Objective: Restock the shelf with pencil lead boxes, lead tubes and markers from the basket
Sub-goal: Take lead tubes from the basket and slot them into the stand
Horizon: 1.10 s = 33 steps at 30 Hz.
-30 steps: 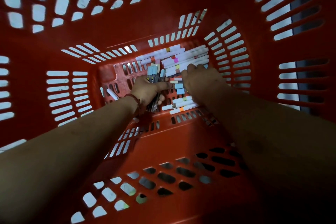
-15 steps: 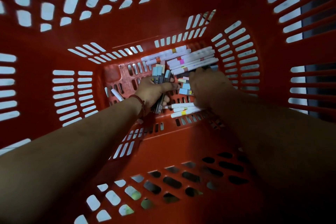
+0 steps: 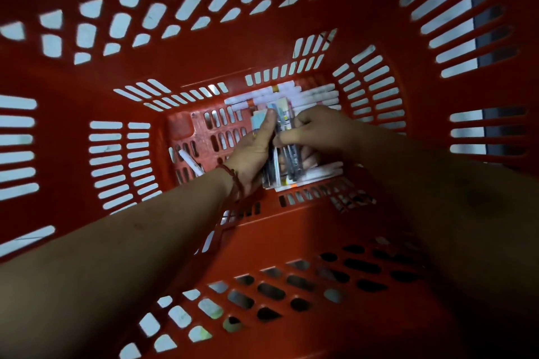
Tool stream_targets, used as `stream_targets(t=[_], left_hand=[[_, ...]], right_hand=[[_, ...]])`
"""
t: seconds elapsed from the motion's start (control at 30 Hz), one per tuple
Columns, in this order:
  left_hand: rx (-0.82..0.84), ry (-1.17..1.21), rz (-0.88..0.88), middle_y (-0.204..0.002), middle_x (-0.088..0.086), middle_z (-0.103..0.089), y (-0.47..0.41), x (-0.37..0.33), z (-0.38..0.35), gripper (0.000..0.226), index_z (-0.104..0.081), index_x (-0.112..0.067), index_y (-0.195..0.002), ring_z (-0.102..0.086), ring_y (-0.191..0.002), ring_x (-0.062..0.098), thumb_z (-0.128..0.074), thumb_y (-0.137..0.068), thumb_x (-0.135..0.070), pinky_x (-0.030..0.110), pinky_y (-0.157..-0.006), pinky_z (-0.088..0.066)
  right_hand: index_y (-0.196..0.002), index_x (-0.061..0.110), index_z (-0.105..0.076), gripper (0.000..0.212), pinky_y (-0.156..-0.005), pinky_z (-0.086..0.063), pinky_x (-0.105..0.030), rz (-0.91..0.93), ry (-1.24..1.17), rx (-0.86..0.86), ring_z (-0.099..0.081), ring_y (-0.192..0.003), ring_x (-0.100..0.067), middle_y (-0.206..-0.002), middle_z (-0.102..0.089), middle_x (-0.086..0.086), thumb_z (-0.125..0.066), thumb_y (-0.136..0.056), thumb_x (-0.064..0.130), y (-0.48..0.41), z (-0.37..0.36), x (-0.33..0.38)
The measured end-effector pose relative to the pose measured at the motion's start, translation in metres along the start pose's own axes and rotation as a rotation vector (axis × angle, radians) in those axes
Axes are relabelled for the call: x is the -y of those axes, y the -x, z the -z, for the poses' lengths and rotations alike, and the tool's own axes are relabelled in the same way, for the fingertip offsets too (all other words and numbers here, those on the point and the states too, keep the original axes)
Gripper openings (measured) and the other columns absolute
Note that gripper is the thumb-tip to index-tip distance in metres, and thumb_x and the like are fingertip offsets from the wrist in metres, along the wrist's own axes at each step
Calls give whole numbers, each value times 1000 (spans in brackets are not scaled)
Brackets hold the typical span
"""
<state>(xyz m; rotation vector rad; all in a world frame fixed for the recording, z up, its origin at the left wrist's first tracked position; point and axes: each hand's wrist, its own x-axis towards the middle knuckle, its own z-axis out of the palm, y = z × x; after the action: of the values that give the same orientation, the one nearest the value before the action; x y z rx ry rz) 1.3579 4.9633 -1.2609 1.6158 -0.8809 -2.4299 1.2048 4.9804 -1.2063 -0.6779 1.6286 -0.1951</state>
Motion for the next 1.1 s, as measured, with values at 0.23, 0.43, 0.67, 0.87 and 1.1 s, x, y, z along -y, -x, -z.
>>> stream_targets(t=[0.23,0.43,0.67,0.87,1.1], left_hand=[[44,84,70,-90,14,-72,4,-5,4,31,-71,-4,-109,-71,-67,22,-70,-85,-23,30,-58,-58],[-76,-19,96,-77,16,-68,-2,-6,16,56,-68,2,-110,-64,-63,28,-77,-60,-22,42,-70,-57],[-104,-109,31,-54,13,-49,1,-11,40,8,-52,-11,-52,-49,-52,25,-57,-49,-6,30,-52,-48],[-80,-176,47,-51,9,-48,3,-11,50,10,-52,-14,-47,-49,-48,24,-53,-51,-4,26,-53,-44],[-100,-230,30,-53,14,-52,2,-13,51,25,-55,-8,-49,-50,-47,26,-47,-69,6,25,-45,-45]], right_hand=[[-96,-11,-66,30,-81,-62,-45,80,-120,95,-76,-85,-30,-100,-72,-27,-84,-74,-2,-4,-4,5],[-104,-5,-71,23,-77,-63,-41,8,-178,82,-76,-85,-34,-96,-73,-27,-66,-84,-14,-3,7,-1],[-108,3,-71,21,-78,-56,-37,-21,610,-180,-69,-90,-30,-102,-72,-15,-58,-93,11,-15,16,-37],[-112,15,-71,21,-91,-55,-38,206,845,-334,-65,-97,-24,-106,-70,-7,-62,-94,13,-23,11,-37],[-124,18,-56,30,-87,-51,-38,312,994,-322,-62,-106,-26,-118,-63,-6,-58,-94,10,-22,8,-28]])
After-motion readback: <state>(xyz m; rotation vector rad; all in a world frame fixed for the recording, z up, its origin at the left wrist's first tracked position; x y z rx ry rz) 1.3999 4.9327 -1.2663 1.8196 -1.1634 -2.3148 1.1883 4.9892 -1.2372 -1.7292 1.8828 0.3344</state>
